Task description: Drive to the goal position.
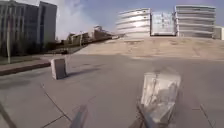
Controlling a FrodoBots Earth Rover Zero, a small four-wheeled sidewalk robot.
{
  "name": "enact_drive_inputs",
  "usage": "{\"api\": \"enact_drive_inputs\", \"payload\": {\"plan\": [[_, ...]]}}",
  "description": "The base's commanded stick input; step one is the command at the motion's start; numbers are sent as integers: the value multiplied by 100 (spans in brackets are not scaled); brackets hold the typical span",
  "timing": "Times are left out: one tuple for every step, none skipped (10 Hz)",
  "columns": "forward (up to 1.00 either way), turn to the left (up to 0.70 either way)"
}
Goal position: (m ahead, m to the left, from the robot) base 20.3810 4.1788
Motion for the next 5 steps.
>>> {"api": "enact_drive_inputs", "payload": {"plan": [[70,0],[70,0],[70,0],[70,0],[70,0]]}}
